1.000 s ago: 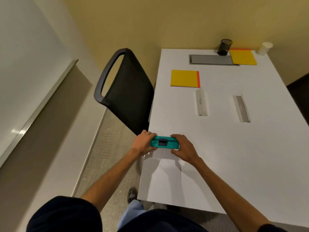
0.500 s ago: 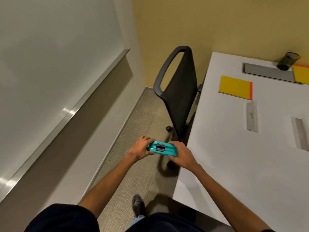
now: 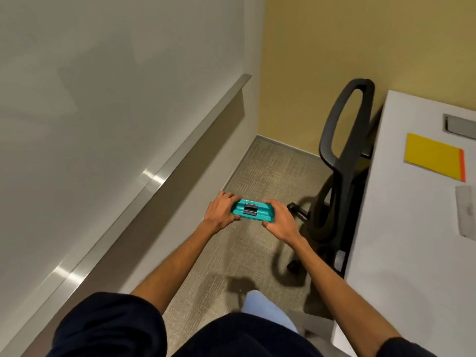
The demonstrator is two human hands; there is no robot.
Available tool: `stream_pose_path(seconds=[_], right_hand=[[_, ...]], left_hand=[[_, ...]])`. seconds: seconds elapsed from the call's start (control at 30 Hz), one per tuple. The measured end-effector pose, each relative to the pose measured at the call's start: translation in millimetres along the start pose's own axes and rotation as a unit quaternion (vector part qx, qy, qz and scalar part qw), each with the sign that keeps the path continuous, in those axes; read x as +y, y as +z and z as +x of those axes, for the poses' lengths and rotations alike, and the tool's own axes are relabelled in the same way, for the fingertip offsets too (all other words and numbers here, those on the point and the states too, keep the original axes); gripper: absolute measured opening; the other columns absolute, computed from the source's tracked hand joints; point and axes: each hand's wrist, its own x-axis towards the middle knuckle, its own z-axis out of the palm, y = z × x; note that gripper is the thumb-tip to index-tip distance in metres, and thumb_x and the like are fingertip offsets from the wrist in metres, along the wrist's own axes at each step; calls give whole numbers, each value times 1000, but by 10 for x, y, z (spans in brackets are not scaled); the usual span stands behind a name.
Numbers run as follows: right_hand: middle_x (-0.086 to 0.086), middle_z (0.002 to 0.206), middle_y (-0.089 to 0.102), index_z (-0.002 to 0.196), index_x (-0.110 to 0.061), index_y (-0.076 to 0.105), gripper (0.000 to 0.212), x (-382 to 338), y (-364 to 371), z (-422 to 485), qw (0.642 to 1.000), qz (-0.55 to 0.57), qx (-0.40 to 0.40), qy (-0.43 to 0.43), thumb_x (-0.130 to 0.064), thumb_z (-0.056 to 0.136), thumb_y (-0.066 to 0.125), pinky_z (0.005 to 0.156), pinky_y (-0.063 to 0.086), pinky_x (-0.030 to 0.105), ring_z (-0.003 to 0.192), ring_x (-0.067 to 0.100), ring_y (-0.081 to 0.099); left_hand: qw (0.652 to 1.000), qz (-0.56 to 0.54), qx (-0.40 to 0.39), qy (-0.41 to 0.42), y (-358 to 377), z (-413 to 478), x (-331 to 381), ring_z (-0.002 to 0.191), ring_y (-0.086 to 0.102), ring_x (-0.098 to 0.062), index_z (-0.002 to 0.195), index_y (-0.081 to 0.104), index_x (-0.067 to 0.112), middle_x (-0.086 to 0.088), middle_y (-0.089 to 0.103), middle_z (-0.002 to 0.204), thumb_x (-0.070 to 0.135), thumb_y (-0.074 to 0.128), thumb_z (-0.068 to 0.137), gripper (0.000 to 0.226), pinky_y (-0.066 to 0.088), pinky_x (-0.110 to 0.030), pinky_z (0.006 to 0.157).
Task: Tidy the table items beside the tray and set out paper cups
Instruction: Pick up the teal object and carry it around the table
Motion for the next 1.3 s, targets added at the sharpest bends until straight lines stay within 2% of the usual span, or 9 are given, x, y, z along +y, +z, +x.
stream_pose_path(seconds=[0.1, 0.17, 0.3, 0.47, 0.6, 0.7, 0.9, 1.1, 1.3], right_hand=[[-1, 118, 56, 126, -21, 49, 56, -165, 16, 354, 1000, 1, -5, -5, -16, 73, 68, 83, 45, 26, 104, 8, 47], [-2, 115, 55, 124, -22, 48, 54, -240, 31, 566, 1000, 7, -3, -5, -15, 73, 66, 85, 49, 31, 104, 9, 48], [0, 117, 52, 126, -23, 47, 56, -270, 69, 1052, 999, 34, 3, 10, -12, 73, 63, 88, 48, 29, 106, 10, 47], [-1, 116, 53, 126, -21, 48, 58, -187, 0, 1859, 996, 73, 35, 33, -4, 73, 63, 91, 49, 31, 108, 10, 47], [-2, 113, 53, 124, -23, 51, 60, -121, -113, 2576, 985, 135, 78, 75, -2, 69, 63, 92, 53, 39, 106, 12, 53], [-6, 111, 52, 121, -26, 51, 57, -85, -270, 3097, 977, 163, 94, 96, -3, 70, 63, 92, 54, 43, 107, 13, 53], [-8, 110, 55, 118, -27, 54, 52, 84, -699, 3888, 964, 154, 173, 132, -13, 68, 62, 94, 49, 48, 109, 14, 52], [-3, 118, 59, 121, -23, 55, 52, 390, -1188, 4425, 950, 127, 216, 187, -15, 72, 68, 95, 37, 39, 114, 14, 50], [-1, 114, 62, 119, -21, 57, 51, 857, -1672, 4976, 933, 112, 253, 228, -16, 70, 71, 93, 44, 37, 108, 16, 55]], left_hand=[[1000, -5, 25, -14, -119, 149, -211, 112, 45, -18, 130, 51, 26, 0, 58, 121, 45, 74, 75, 63, 46, -34, 79], [999, -6, 33, -15, -172, 287, -357, 111, 45, -18, 131, 51, 25, 0, 57, 120, 48, 74, 75, 65, 45, -33, 79], [999, -17, 34, -2, -275, 758, -620, 108, 46, -18, 131, 52, 23, -2, 58, 118, 50, 73, 75, 65, 46, -33, 79], [999, -10, 38, 13, -443, 1573, -801, 108, 46, -19, 129, 54, 20, -4, 58, 118, 45, 75, 76, 63, 45, -33, 78], [999, 19, 29, 30, -654, 2311, -922, 107, 45, -17, 129, 53, 20, -2, 57, 119, 44, 74, 77, 61, 38, -26, 76], [998, 44, 21, 47, -828, 2951, -996, 107, 46, -15, 129, 51, 21, -1, 57, 121, 44, 73, 78, 60, 42, -26, 78], [997, 33, 13, 75, -1007, 4010, -886, 109, 47, -16, 132, 49, 21, -2, 57, 124, 44, 73, 79, 63, 49, -30, 82], [991, 36, -9, 132, -1036, 5002, -638, 112, 47, -17, 133, 49, 21, -2, 58, 125, 44, 75, 76, 67, 48, -32, 83], [974, 53, -46, 215, -1005, 6103, -322, 109, 49, -20, 133, 48, 21, -2, 59, 122, 45, 73, 78, 65, 46, -34, 81]])
